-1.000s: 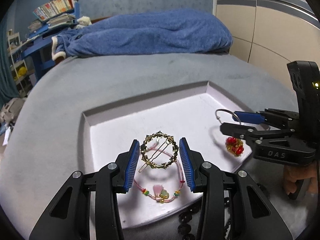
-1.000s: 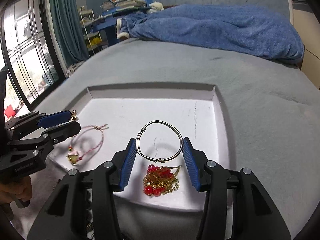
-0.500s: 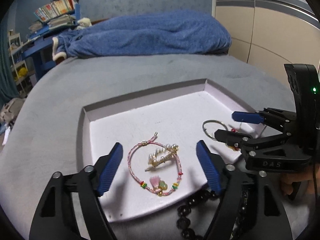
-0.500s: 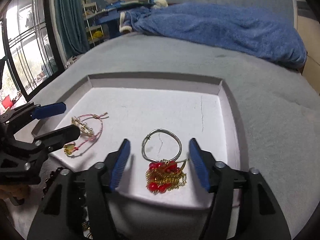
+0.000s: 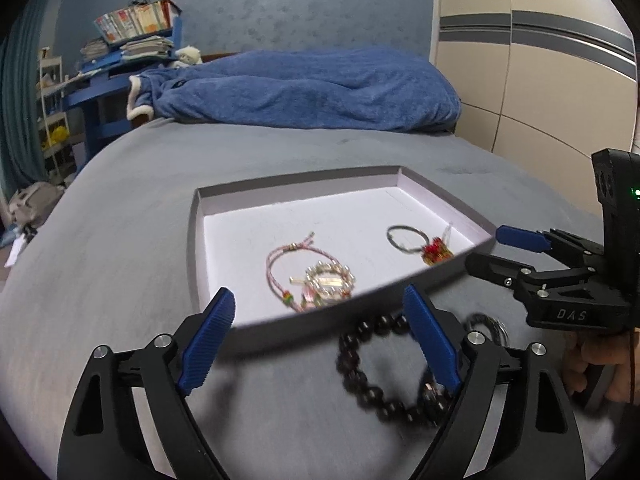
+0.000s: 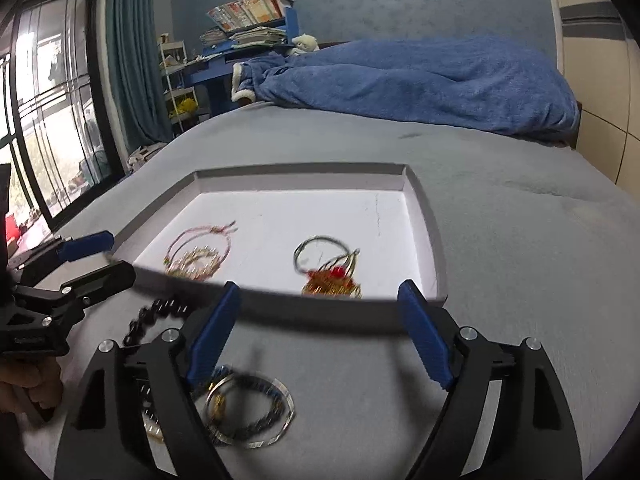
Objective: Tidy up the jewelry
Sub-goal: 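Move both tools back over the remaining bracelets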
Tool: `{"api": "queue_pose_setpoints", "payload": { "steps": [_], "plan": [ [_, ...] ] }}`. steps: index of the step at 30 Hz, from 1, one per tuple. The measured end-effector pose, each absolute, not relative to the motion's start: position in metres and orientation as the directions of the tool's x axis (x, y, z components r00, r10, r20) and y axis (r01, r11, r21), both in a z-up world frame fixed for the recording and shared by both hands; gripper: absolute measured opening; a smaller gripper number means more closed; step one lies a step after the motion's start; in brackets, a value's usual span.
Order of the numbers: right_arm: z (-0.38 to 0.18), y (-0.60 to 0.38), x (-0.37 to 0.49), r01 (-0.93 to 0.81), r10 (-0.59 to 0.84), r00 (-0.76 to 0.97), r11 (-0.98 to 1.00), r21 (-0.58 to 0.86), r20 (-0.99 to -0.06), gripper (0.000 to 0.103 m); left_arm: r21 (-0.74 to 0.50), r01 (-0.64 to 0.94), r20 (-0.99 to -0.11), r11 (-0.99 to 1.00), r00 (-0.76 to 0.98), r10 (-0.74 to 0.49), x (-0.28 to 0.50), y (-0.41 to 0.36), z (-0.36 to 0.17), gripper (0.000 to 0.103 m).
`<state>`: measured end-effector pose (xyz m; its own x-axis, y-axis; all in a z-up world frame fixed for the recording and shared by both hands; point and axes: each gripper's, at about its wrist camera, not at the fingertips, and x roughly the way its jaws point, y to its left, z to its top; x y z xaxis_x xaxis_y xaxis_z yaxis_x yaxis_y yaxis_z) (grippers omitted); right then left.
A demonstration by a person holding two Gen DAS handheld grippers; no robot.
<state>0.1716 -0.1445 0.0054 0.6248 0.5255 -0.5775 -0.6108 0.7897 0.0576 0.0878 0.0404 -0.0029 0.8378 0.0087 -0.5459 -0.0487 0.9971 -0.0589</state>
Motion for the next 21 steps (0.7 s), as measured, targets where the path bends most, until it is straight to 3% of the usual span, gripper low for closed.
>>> {"api": "queue_pose_setpoints", "payload": {
  "steps": [21],
  "plan": [
    [-0.002,-0.171,0.134,-0.607,0.554,0.578,0.783,0.139,-0.600,0.081,-0.080,0.043,-0.584,0.996,0.808,-0.081,0.056,0.019,-0.015,0.088]
  ]
}}
